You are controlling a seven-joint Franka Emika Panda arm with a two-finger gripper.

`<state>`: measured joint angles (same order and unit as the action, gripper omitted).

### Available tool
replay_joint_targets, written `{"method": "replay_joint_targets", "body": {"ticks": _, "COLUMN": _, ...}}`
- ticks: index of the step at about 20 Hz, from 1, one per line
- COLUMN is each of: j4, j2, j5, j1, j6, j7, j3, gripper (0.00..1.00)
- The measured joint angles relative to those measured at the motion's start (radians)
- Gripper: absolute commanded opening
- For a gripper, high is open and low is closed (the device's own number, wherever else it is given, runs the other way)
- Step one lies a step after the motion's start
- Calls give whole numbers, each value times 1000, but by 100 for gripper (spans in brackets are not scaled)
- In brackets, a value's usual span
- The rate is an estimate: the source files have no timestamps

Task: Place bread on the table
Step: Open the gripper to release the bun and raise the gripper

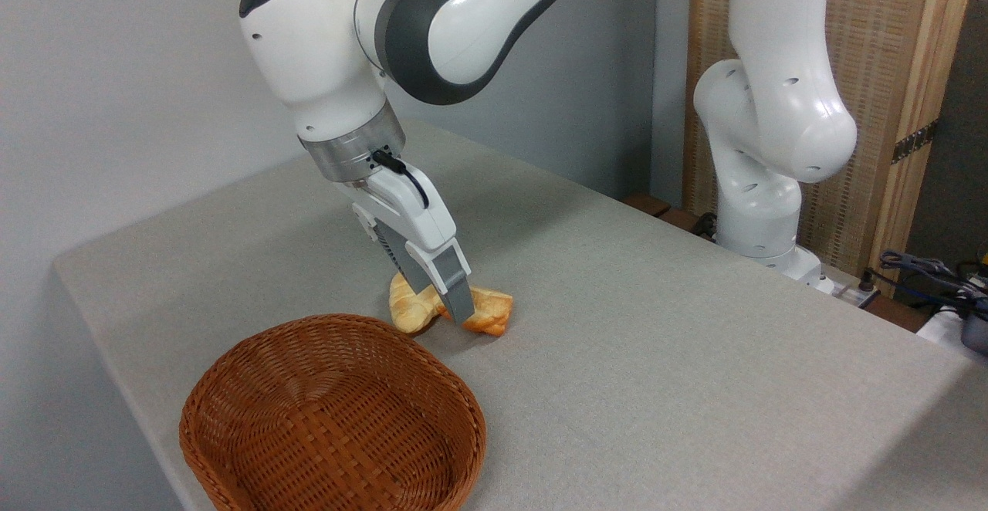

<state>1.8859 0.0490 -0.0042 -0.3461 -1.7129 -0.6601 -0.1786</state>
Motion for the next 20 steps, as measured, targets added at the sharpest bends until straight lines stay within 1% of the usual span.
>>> {"method": "replay_joint_targets", "body": {"ticks": 4, "j4": -11, "j2": -1, "j5": 0, "j1": -4, "j6": -2, "j7": 0, "j3": 4, "gripper": 100}}
{"method": "replay_joint_targets", "body": {"ticks": 8, "j4": -89, "j2": -11, "j5": 0, "j1": -5, "j6": -3, "j7": 6, "j3": 16, "gripper": 100}}
{"method": "replay_joint_targets", "body": {"ticks": 12, "j4": -169, "j2": -19, "j5": 0, "j1": 0, "j6": -3, "j7": 6, "j3": 12, "gripper": 100}}
{"method": "replay_joint_targets", "body": {"ticks": 14, "j4": -190, "j2": -21, "j5": 1, "j1": 4, "j6": -3, "j7": 6, "j3": 4, "gripper": 100}}
{"method": "replay_joint_targets", "body": {"ticks": 17, "j4": -203, "j2": -21, "j5": 1, "j1": 5, "j6": -3, "j7": 2, "j3": -36, "gripper": 100}}
{"method": "replay_joint_targets", "body": {"ticks": 20, "j4": -204, "j2": -21, "j5": 1, "j1": 8, "j6": -4, "j7": -7, "j3": -50, "gripper": 100}}
